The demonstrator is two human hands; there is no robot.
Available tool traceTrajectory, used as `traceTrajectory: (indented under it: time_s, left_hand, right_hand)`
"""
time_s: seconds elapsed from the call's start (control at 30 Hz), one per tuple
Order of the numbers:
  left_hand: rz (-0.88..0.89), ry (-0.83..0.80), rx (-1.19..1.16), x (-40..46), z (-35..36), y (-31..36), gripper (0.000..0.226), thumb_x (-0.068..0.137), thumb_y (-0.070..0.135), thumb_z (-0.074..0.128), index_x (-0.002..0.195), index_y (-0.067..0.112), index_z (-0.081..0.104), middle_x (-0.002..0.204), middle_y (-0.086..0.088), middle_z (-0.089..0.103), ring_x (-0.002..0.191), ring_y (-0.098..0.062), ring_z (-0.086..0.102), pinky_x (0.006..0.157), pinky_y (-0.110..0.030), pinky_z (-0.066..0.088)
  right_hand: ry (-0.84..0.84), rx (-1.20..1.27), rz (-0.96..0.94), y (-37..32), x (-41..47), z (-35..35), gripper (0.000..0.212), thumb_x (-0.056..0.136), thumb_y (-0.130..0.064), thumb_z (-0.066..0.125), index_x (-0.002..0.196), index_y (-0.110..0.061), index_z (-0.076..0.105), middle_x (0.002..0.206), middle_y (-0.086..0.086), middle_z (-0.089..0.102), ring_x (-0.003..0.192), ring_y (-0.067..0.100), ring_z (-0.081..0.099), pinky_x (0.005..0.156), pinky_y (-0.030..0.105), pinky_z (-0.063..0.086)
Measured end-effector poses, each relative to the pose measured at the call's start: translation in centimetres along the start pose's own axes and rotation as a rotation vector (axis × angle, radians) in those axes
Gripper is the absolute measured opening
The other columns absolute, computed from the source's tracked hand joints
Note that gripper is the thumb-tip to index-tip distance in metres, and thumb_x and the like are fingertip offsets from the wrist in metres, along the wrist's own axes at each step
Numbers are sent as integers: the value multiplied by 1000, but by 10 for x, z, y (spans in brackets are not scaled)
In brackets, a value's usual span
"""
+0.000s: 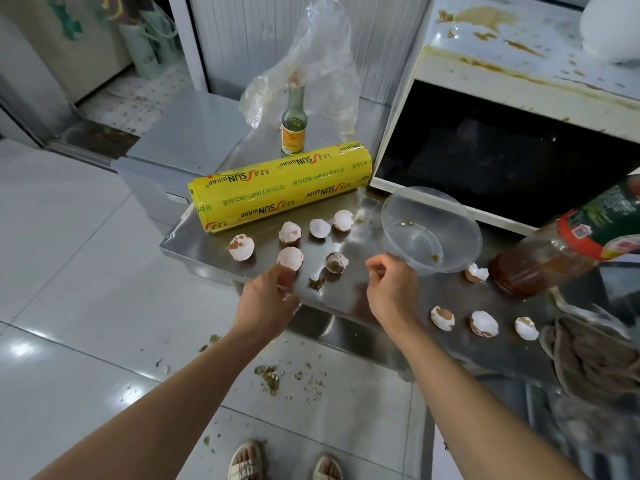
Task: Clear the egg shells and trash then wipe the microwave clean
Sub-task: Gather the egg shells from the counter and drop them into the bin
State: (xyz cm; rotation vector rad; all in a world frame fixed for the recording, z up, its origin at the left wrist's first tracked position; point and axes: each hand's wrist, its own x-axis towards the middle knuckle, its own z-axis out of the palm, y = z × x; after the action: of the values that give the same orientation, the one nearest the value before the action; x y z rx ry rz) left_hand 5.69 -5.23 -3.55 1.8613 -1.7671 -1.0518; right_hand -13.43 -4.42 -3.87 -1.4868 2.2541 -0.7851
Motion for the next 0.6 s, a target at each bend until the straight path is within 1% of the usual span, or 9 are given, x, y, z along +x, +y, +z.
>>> traceTrajectory:
  time_s: [0.07,0.13,0.2,0.3,0.33,0.4,0.47,0.53,0.6]
  left_hand:
    - [19,1,27,1,6,3,31,82,17,66,112,21,59,108,2,66,92,-13,61,76,-23,46]
    - [32,5,37,2,13,6,39,83,18,67,120,21,56,113,1,65,97,-13,61,81,-24,48]
    - [36,24,46,3,18,11,42,84,20,66,124,20,54,116,-1,65,102,-16,61,87,-28,50]
    - [42,66,74,6,25,16,42,84,19,66,125,19,55,117,-4,66,104,-19,62,90,-34,53]
    - [41,78,76,7,27,17,42,84,19,67,124,18,56,117,-4,66,104,-19,62,89,-34,53]
    - [41,101,75,8,30,17,40,84,18,67,122,17,58,115,-4,66,102,-18,63,87,-32,53]
    - [57,128,89,10,35,16,36,83,19,68,119,16,60,112,-5,67,99,-18,63,85,-32,54]
    - [69,160,97,11,38,16,32,83,19,68,115,15,63,110,-5,67,96,-18,64,82,-32,55]
    - [80,188,95,11,41,17,29,83,18,68,112,14,65,108,-6,67,92,-18,64,78,-28,53]
  right_hand:
    - [22,-39,55,15,-7,-7,17,84,0,58,92,-12,67,97,5,66,88,21,62,73,23,42]
    - [47,-45,86,28,-10,-10,13,83,-1,61,90,-11,67,95,7,66,87,23,62,72,21,38]
    - [56,-46,123,37,-10,-13,9,82,-5,64,89,-11,67,93,7,66,85,21,60,70,20,36]
    - [73,-36,145,40,-7,-12,2,84,-9,66,85,-9,67,87,6,66,75,15,53,57,12,29]
    - [79,-32,134,39,-5,-10,2,84,-10,67,84,-8,68,85,6,66,74,14,54,56,10,28]
    - [87,-28,113,39,-3,-5,4,83,-13,68,84,-9,69,86,6,67,74,13,54,61,15,31]
    - [106,-27,108,38,-2,0,4,82,-13,69,83,-10,69,87,7,67,73,12,51,67,19,32]
    - [139,-23,93,39,-2,3,3,81,-12,70,80,-9,68,85,8,67,72,15,53,66,21,33]
    - [161,-20,76,39,-2,5,4,80,-11,70,78,-9,67,83,7,66,70,15,52,64,22,35]
